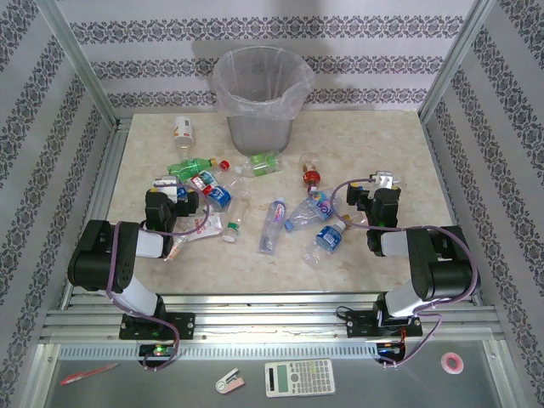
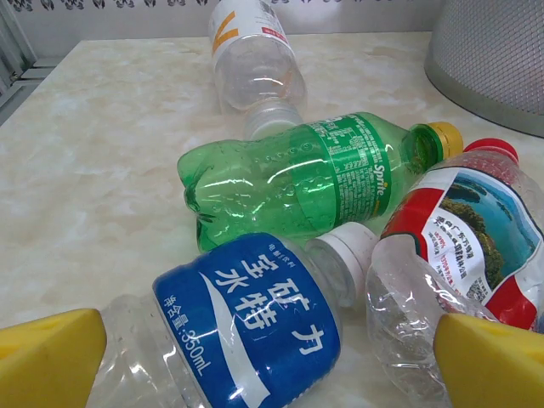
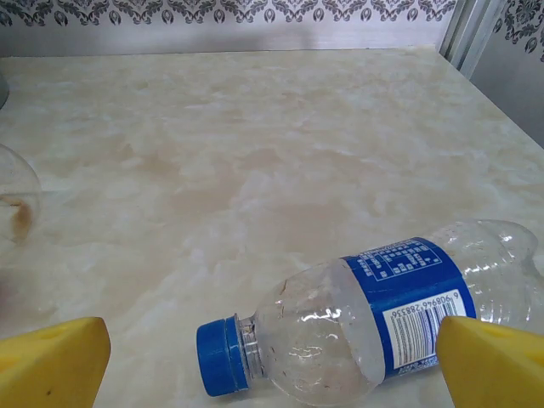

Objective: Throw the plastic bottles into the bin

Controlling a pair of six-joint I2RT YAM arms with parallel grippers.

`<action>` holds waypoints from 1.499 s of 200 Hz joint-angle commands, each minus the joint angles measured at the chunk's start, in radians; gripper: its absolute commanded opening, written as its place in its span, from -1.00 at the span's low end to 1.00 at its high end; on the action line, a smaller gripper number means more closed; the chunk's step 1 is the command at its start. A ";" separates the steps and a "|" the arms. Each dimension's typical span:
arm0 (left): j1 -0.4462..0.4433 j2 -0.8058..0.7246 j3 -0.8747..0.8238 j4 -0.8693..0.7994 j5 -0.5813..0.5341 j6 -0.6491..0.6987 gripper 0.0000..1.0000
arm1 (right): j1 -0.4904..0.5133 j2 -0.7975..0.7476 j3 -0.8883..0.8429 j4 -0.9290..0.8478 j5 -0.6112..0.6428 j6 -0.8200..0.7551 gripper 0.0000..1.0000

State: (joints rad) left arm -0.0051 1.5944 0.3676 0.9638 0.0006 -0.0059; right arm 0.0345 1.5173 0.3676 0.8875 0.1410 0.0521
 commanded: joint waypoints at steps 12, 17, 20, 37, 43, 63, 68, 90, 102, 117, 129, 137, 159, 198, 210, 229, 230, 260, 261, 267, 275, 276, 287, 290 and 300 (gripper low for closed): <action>0.006 -0.005 0.019 -0.016 0.020 0.015 0.99 | -0.010 -0.006 0.005 0.033 -0.014 -0.004 0.96; 0.006 -0.005 0.019 -0.016 0.019 0.015 0.99 | -0.011 -0.006 0.005 0.033 -0.013 -0.003 0.96; 0.005 -0.004 0.019 -0.017 0.019 0.015 0.99 | -0.010 -0.005 0.005 0.033 -0.013 -0.003 0.96; 0.006 -0.005 0.020 -0.021 0.021 0.015 0.99 | -0.010 -0.006 0.005 0.033 -0.014 -0.003 0.96; 0.005 -0.005 0.020 -0.019 0.021 0.015 0.99 | -0.010 -0.006 0.005 0.033 -0.013 -0.004 0.96; 0.005 -0.005 0.019 -0.018 0.021 0.015 0.99 | -0.010 -0.006 0.005 0.033 -0.013 -0.005 0.96; 0.006 -0.004 0.019 -0.018 0.022 0.015 0.99 | -0.010 -0.006 0.005 0.033 -0.013 -0.004 0.96; 0.006 -0.005 0.019 -0.017 0.021 0.015 0.99 | -0.010 -0.006 0.005 0.033 -0.013 -0.003 0.96; 0.006 -0.005 0.019 -0.018 0.022 0.015 0.99 | -0.010 -0.006 0.005 0.032 -0.013 -0.004 0.96; 0.005 -0.004 0.022 -0.024 0.025 0.014 0.99 | -0.010 -0.006 0.005 0.032 -0.014 -0.003 0.96; 0.006 -0.004 0.024 -0.027 0.027 0.013 0.99 | -0.011 -0.004 0.007 0.031 -0.014 -0.003 0.96; 0.007 -0.005 0.024 -0.026 0.027 0.012 0.99 | -0.012 -0.006 0.007 0.030 -0.014 -0.002 0.96; 0.006 -0.015 0.018 -0.019 0.035 0.020 0.99 | -0.010 -0.022 0.013 0.020 -0.008 0.000 0.96; 0.005 -0.254 0.050 -0.289 0.036 0.005 0.99 | 0.005 -0.271 0.072 -0.342 0.026 0.035 0.96; 0.005 -0.345 0.050 -0.345 0.058 -0.021 0.99 | 0.007 -0.370 0.102 -0.506 -0.004 0.074 0.96; -0.001 -0.480 0.063 -0.454 0.095 -0.088 0.99 | 0.022 -0.533 0.142 -0.730 -0.011 0.157 0.96; -0.002 -0.486 0.066 -0.462 0.095 -0.092 0.99 | 0.022 -0.543 0.144 -0.741 -0.009 0.163 0.96; -0.025 -0.667 0.132 -0.701 0.141 -0.191 0.99 | 0.027 -0.727 0.273 -1.120 -0.039 0.349 0.96; -0.025 -0.673 0.135 -0.708 0.143 -0.193 0.99 | 0.027 -0.730 0.279 -1.133 -0.043 0.354 0.96; -0.030 -0.701 0.155 -0.756 0.166 -0.204 0.99 | 0.027 -0.745 0.311 -1.207 -0.065 0.387 0.96; -0.037 -0.730 0.186 -0.823 0.199 -0.214 0.99 | 0.025 -0.757 0.354 -1.300 -0.101 0.418 0.96; -0.037 -0.733 0.190 -0.831 0.203 -0.214 0.99 | 0.025 -0.757 0.361 -1.311 -0.105 0.420 0.95; -0.049 -0.768 0.232 -0.913 0.236 -0.216 0.99 | 0.021 -0.751 0.421 -1.446 -0.125 0.482 0.96; -0.052 -0.777 0.243 -0.934 0.243 -0.216 0.99 | 0.018 -0.748 0.434 -1.480 -0.134 0.496 0.95; -0.059 -0.802 0.273 -0.990 0.271 -0.211 0.99 | 0.002 -0.735 0.463 -1.559 -0.192 0.535 0.95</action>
State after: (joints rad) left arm -0.0410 0.8497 0.5583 0.2279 0.1669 -0.1741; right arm 0.0547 0.7662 0.7486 -0.2821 0.0662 0.4133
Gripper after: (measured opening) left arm 0.995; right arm 0.978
